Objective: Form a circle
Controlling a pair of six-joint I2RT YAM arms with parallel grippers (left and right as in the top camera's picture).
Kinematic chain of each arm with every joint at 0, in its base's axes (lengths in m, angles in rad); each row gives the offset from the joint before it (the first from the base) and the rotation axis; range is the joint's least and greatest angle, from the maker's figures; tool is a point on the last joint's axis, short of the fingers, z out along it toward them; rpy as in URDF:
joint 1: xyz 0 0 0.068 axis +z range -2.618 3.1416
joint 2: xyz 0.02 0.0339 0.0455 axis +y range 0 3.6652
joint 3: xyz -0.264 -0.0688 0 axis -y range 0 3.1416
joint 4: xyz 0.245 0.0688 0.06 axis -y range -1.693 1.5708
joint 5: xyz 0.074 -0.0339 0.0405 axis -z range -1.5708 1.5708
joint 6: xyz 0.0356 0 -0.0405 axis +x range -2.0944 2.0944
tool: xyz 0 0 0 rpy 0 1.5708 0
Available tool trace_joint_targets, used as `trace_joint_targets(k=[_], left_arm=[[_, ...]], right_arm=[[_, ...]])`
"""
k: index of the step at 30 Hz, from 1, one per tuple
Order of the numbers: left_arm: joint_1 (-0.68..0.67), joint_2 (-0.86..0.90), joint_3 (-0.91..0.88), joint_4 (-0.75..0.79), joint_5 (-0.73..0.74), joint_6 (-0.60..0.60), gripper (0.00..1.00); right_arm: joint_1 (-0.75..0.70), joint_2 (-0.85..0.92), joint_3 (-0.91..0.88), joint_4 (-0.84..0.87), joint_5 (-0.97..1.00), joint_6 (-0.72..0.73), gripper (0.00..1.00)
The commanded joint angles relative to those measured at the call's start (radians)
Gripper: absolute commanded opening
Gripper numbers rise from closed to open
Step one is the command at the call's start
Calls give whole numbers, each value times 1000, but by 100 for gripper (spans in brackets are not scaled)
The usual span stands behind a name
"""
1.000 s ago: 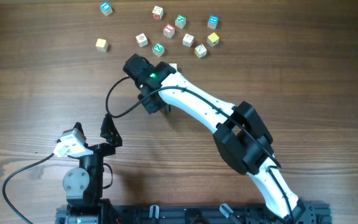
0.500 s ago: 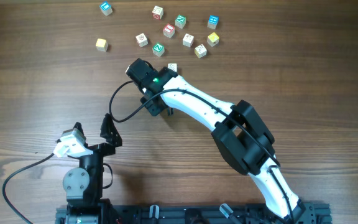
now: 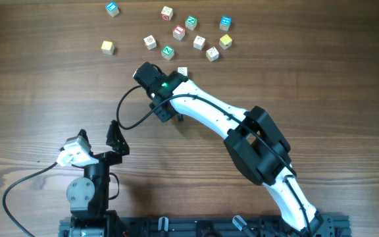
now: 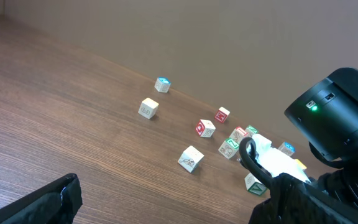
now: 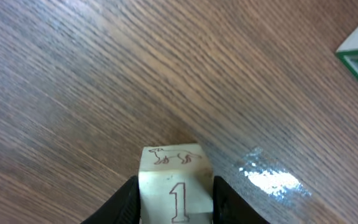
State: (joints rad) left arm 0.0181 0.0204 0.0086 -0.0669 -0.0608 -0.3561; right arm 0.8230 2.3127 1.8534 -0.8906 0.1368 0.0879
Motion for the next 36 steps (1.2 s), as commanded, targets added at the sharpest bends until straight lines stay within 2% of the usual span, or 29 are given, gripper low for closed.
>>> trace_joint_targets(k=[1,4,5,6,8,11,14,19,36], left_arm=[[-6,-4,-3,-2,4,12,100],[-6,-4,-3,-2,4,12,100],[-6,-4,-3,-2,4,12,100],[-6,-4,-3,-2,4,12,100],[-6,-4,-3,-2,4,12,100],[-6,-4,-3,-2,4,12,100],[-6,-4,-3,-2,4,12,100],[-6,-4,-3,-2,4,12,100],[-6,-4,-3,-2,4,12,100]], right_arm=[[-2,-32,0,-19,21,-10,37],[-2,-32,0,-28,21,-11,35],[-2,-32,0,-26,21,-11,38],[-2,-32,0,-22,21,-11,50],[-2,-32,0,0,21,-11,54],[-2,-32,0,16,21,-11,52],[-2,-32,0,15,21,-10,43],[-2,-35,0,14,21,-10,36],[-14,-70,-1,-45,25,-61,34]])
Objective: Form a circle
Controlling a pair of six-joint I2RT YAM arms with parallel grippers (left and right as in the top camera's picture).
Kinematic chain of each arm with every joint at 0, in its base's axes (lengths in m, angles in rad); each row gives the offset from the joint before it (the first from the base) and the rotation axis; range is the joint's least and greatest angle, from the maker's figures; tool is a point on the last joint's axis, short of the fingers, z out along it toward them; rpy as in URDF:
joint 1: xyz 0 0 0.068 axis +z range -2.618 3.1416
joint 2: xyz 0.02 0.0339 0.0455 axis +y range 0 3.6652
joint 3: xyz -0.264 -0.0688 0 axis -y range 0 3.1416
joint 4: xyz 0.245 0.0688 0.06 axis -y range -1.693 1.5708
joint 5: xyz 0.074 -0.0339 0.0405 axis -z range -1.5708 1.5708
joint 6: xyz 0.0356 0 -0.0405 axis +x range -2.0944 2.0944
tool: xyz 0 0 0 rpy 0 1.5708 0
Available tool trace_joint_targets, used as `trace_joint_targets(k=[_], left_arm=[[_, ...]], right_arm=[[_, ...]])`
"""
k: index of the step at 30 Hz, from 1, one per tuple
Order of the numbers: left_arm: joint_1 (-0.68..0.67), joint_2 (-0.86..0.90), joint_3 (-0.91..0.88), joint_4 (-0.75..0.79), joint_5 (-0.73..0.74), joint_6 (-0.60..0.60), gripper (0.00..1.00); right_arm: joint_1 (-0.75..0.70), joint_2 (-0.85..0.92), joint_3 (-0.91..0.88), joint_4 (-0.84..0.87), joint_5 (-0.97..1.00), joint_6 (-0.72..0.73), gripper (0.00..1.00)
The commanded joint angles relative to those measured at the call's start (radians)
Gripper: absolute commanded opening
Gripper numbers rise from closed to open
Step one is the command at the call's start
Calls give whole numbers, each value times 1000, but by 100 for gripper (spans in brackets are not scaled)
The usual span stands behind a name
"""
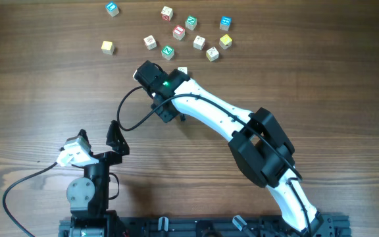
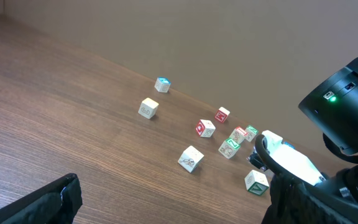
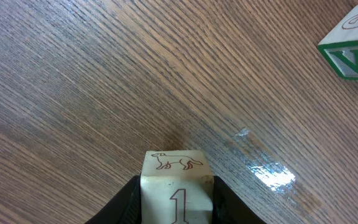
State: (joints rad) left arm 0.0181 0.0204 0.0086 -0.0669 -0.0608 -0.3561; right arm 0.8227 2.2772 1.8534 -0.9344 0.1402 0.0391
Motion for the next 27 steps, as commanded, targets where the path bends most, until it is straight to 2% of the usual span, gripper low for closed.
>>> trace_joint_targets(k=[1,24,27], left_arm=[[-6,-4,-3,-2,4,12,100],[-6,-4,-3,-2,4,12,100],[-6,-4,-3,-2,4,12,100]], right_arm=[[-19,-35,-1,-1,21,-12,34],[-42,-22,-30,23,-9,-13,35],[-42,-22,-30,17,-9,-13,39]])
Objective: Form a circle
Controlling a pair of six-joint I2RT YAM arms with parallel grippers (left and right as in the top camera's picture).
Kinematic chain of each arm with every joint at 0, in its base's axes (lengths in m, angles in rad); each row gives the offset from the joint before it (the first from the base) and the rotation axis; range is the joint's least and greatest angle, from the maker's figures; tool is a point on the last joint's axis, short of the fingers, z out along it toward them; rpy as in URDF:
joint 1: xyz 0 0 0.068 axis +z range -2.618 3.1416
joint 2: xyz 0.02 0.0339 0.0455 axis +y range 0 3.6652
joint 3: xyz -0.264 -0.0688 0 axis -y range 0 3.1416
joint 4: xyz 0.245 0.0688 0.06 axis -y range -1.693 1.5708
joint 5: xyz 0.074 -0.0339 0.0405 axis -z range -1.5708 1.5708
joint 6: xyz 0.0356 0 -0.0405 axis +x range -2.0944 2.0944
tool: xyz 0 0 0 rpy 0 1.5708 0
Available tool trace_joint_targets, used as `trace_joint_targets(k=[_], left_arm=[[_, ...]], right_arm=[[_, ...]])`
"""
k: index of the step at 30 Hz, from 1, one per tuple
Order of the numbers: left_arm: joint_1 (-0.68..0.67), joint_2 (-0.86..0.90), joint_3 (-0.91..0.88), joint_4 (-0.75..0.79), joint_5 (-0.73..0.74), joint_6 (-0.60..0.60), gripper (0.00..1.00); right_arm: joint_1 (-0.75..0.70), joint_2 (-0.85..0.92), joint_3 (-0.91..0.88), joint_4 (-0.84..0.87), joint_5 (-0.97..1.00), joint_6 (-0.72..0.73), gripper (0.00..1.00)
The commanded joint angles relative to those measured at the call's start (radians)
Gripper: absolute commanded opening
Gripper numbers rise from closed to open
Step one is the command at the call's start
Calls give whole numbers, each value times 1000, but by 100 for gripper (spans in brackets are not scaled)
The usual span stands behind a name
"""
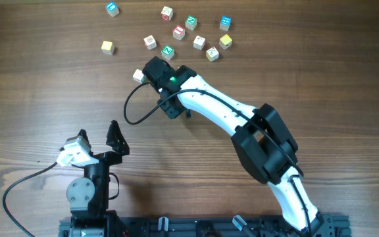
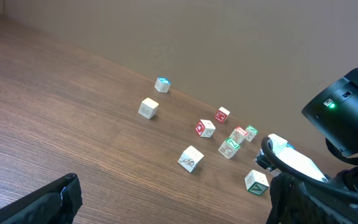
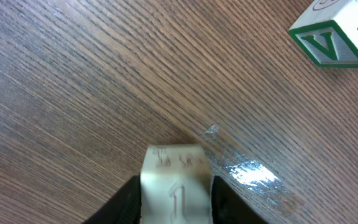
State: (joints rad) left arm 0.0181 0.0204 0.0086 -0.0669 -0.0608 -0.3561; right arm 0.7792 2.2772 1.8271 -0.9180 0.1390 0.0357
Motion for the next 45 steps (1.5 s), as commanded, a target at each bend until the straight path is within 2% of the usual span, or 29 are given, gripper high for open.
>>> trace_joint_targets(k=[1,3,13,17,25,40,43,45], left_arm=[[-6,-4,-3,-2,4,12,100],[-6,-4,-3,-2,4,12,100],[-6,-4,-3,-2,4,12,100],[-6,-4,-3,-2,4,12,100],[-6,-4,-3,-2,4,12,100],[-6,-4,-3,-2,4,12,100],[-6,-4,-3,-2,4,12,100],[-6,-4,-3,-2,4,12,100]], right_arm=[[2,-22,-3,1,-8,-10,41],[2,-22,-3,1,-8,-9,44],[2,-22,-3,3,-8,-14,34],[2,-22,-3,8,-8,-13,41],[1,-22,-3,-8,-8,-10,36],[1,-22,-3,-2,-8,-63,33],[1,-22,-3,-3,-8,-62,34],[1,-22,-3,-2,-8,-62,43]])
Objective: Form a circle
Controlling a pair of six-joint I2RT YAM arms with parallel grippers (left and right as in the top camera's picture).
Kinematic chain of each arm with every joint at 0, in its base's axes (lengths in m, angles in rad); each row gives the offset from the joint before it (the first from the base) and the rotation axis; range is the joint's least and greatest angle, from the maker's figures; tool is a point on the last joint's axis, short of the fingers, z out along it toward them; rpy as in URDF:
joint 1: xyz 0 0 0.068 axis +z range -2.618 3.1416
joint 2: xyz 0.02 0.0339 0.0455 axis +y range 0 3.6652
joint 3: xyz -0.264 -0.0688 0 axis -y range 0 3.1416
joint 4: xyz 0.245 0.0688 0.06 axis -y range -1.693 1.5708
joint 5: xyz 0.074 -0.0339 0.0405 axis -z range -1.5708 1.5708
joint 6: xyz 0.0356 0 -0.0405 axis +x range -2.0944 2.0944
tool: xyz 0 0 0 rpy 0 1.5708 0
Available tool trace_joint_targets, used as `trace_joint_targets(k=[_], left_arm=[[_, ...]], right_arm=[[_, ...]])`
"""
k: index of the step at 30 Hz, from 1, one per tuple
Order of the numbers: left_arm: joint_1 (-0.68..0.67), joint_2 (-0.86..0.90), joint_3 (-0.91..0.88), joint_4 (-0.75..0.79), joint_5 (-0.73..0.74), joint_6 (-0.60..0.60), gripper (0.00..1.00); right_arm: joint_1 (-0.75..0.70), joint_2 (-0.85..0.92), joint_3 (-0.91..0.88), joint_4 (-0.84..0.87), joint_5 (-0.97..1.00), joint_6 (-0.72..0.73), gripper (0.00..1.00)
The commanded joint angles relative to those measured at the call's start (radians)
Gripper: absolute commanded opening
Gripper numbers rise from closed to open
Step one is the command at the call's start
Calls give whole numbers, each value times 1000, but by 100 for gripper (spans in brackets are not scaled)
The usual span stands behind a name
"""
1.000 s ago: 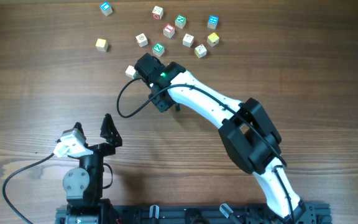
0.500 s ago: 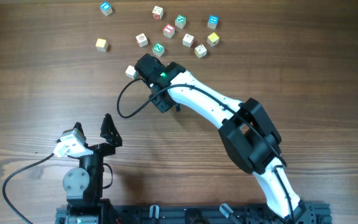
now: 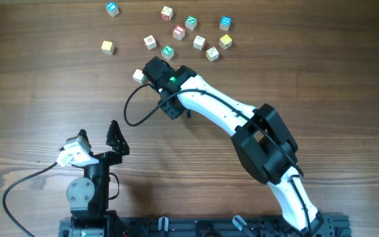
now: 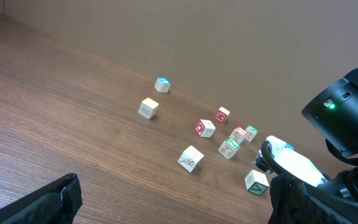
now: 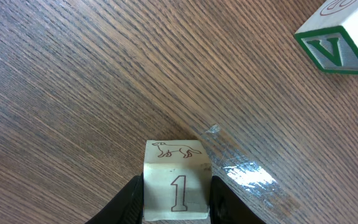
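My right gripper [image 5: 177, 190] is shut on a cream block [image 5: 176, 179] marked with a "1" and a small animal drawing. It holds the block low over the wood. In the overhead view that block [image 3: 138, 76] sits at the lower left of the block cluster, with the right gripper [image 3: 143, 74] on it. A green "V" block [image 5: 340, 43] lies up to the right, and it shows again as the green block [image 3: 168, 51]. My left gripper [image 3: 115, 137] rests near the front left, open and empty [image 4: 179, 208].
Several loose blocks lie scattered at the far side: a blue one [image 3: 112, 8], a pale yellow one [image 3: 107, 47], a red one [image 3: 179, 31], a green one [image 3: 191, 22], a yellow one [image 3: 225, 41]. The right arm [image 3: 222, 112] stretches diagonally across the table.
Almost nothing differs. The right gripper stays shut on the "1" block at the same spot left of the cluster. The block's face is now sharp in the wrist view. The left arm is unmoved.
The right gripper first held the "1" block just below the cluster, right of the green "V" block, and was still there a moment later. By the last earlier moment it had the block further left, below and left of the "V" block, where it remains.
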State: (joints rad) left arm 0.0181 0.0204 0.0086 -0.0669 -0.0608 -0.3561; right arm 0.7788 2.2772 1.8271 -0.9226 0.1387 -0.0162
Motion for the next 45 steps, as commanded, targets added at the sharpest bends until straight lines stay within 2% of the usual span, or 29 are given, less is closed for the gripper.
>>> trace_joint_targets(k=[1,4,7,10,13,14,16,18,21,23,28,34,37,42,44,45], left_arm=[[-6,-4,-3,-2,4,12,100],[-6,-4,-3,-2,4,12,100],[-6,-4,-3,-2,4,12,100],[-6,-4,-3,-2,4,12,100],[-6,-4,-3,-2,4,12,100],[-6,-4,-3,-2,4,12,100],[-6,-4,-3,-2,4,12,100],[-6,-4,-3,-2,4,12,100],[-6,-4,-3,-2,4,12,100],[-6,-4,-3,-2,4,12,100],[-6,-4,-3,-2,4,12,100],[-6,-4,-3,-2,4,12,100],[-6,-4,-3,-2,4,12,100],[-6,-4,-3,-2,4,12,100],[-6,-4,-3,-2,4,12,100],[-6,-4,-3,-2,4,12,100]], right_arm=[[2,-22,-3,5,-7,-10,50],[1,-24,3,34,-6,-10,57],[1,-34,44,46,-3,-10,58],[-3,-66,171,43,50,11,57],[-18,-115,333,52,182,40,68],[-27,-122,380,59,206,46,69],[-58,-124,432,82,204,87,79],[-106,-121,416,90,178,180,82],[-167,-107,347,95,45,233,82],[-198,-70,265,105,25,266,83],[-200,10,154,185,-56,283,83],[-200,132,154,208,-99,315,83],[-200,141,154,228,-155,315,78],[-200,141,154,220,-164,342,50],[-200,141,154,218,-163,342,47],[-200,141,154,218,-163,343,41]])
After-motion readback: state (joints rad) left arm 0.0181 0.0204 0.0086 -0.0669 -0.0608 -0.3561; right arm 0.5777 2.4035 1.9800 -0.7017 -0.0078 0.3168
